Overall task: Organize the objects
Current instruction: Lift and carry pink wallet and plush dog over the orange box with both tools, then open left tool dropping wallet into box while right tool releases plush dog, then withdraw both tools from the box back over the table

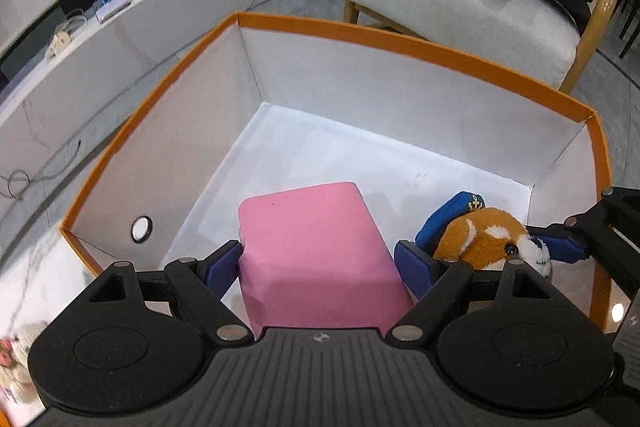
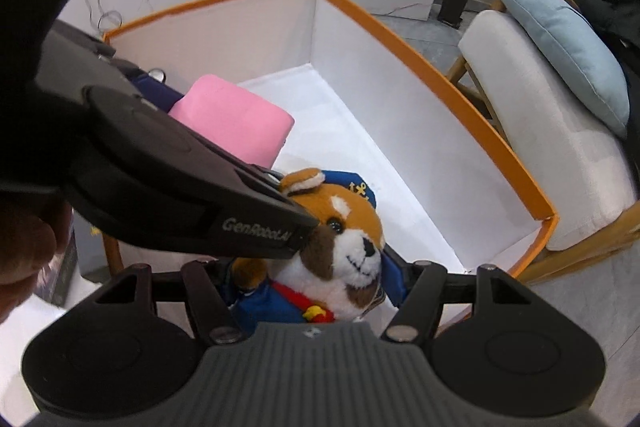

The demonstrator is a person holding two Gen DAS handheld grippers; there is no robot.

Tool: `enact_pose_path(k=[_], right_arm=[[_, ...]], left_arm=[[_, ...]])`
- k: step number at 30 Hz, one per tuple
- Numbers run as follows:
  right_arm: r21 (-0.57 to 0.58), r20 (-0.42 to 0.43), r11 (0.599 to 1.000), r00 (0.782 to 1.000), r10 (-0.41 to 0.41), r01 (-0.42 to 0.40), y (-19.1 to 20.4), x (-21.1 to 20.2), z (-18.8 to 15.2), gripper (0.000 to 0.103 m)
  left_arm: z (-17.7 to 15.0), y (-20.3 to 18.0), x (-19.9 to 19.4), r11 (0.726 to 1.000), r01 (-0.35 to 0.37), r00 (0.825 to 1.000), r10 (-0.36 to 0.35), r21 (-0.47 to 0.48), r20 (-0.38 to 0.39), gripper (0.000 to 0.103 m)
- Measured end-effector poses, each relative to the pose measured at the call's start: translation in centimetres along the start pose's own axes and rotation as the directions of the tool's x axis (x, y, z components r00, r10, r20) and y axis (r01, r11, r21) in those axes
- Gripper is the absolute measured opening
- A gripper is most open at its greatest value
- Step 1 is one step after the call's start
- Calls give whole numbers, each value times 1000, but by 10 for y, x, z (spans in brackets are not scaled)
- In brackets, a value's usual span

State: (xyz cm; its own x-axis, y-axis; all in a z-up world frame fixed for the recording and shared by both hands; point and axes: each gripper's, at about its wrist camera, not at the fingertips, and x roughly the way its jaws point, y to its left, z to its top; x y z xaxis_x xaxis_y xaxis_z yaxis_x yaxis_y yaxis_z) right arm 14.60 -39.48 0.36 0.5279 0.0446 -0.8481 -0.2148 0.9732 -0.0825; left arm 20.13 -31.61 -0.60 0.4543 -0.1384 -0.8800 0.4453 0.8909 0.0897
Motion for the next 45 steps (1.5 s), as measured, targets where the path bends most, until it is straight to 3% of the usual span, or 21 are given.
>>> enact_pose_path(k=[7, 19, 23, 29, 37, 45], right_arm=[[-85, -75, 996, 997, 33, -39, 6, 12, -3, 67], [-126, -87, 992, 996, 9, -20, 4, 17, 2, 68], [-136, -84, 991, 996, -28, 17, 6, 19, 4, 76], [-103, -51, 995, 999, -17, 12, 4, 0, 1, 82], [-13, 46, 1000, 999, 9, -8, -4, -24, 9, 85], [29, 212, 999, 977, -28, 22, 12, -47, 22, 85]], left_arm=[[-18, 3, 9, 1000, 5, 999, -4, 29, -44, 97], [-20, 8, 8, 1000, 21, 999, -21, 9, -35, 98], [-22, 11, 8, 999, 47, 999, -47, -9, -23, 99], [-17, 23, -13, 989, 109, 993, -104, -96, 60, 103], [-14, 43, -65, 976, 149, 970, -112, -161, 217, 103], [-54, 80, -112, 973, 124, 949, -58, -196, 309, 103]])
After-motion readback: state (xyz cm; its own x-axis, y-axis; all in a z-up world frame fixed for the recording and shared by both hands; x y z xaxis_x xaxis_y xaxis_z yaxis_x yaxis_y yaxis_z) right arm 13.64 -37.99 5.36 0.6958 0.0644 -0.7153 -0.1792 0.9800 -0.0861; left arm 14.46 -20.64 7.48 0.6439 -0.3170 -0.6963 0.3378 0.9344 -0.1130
